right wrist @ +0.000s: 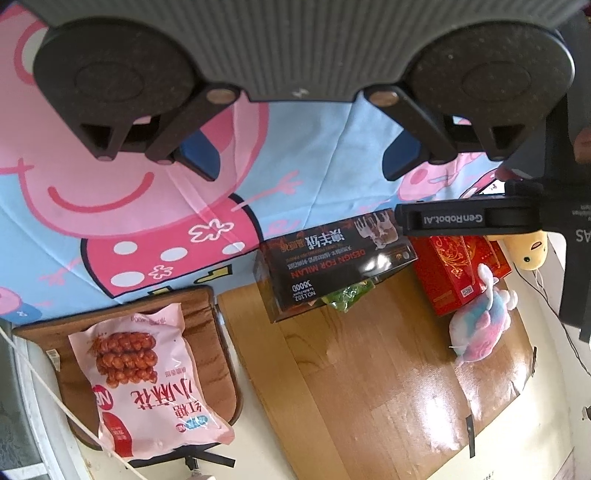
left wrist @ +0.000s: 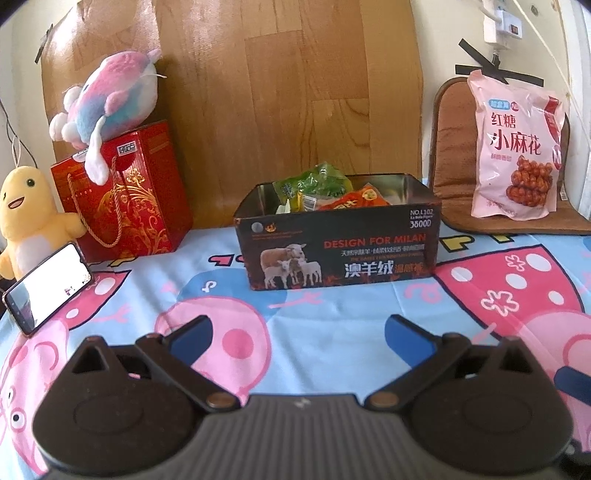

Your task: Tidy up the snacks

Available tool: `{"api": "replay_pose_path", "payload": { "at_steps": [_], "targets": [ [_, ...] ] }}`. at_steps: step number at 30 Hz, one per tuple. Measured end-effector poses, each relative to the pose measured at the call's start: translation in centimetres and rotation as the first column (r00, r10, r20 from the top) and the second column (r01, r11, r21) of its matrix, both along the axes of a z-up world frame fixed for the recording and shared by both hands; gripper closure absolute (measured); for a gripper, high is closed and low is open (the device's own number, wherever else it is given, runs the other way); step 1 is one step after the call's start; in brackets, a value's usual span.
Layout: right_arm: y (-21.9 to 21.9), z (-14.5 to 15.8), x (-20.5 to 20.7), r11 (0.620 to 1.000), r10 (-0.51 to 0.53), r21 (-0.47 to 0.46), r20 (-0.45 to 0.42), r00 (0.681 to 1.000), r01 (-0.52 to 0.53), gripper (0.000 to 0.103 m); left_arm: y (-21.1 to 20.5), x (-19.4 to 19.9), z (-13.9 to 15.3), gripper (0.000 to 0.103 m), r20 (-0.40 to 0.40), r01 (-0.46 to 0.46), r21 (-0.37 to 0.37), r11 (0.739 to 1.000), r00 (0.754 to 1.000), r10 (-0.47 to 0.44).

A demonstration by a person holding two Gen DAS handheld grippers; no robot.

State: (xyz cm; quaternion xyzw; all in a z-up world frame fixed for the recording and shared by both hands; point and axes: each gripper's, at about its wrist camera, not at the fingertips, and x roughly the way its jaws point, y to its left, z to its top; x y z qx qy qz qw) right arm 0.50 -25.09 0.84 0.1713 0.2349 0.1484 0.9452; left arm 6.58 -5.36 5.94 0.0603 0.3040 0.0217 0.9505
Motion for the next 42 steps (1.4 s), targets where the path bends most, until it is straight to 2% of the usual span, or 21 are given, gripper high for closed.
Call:
{"api": "replay_pose_path", "payload": {
  "at_steps": [4, 8, 22, 30, 42],
  "targets": [
    [0.1, 0.0, -0.1, 1.000, 0.000, -0.003, 0.002, 1.000, 0.000, 0.007, -0.1, 0.0, 0.2, 0.000, 0.008, 0.005, 0.003, 1.000, 1.000, -0.005],
    [-0.1, 0.1, 0.2, 1.000, -0.007, 0.002, -0.009, 1.000, 0.007, 0.007, 0.8, -0.1, 0.2, 0.000, 0.005, -0.006, -0.027, 1.000, 1.000, 0.006],
    [0.6, 0.7, 1.0, 1.000, -0.003, -0.025, -0.006, 1.000, 0.003, 0.007, 2.1, 0.2, 0.0, 0.000, 0.012, -0.036, -0.012, 0.999, 0.999, 0.036],
    [0.7, 1.0, 0.6, 0.999, -0.010, -0.033, 0.002, 1.000, 0.010, 0.007, 2.0, 0.2, 0.1, 0.000, -0.010, -0.048, -0.003, 0.999, 0.999, 0.048],
    [1.0, 1.2, -0.3, 0.998, -0.016, -0.059, 0.000, 1.000, 0.016, 0.007, 2.1, -0.5, -0.2, 0.000, -0.025, -0.029, -0.008, 1.000, 0.999, 0.029]
  ]
}}
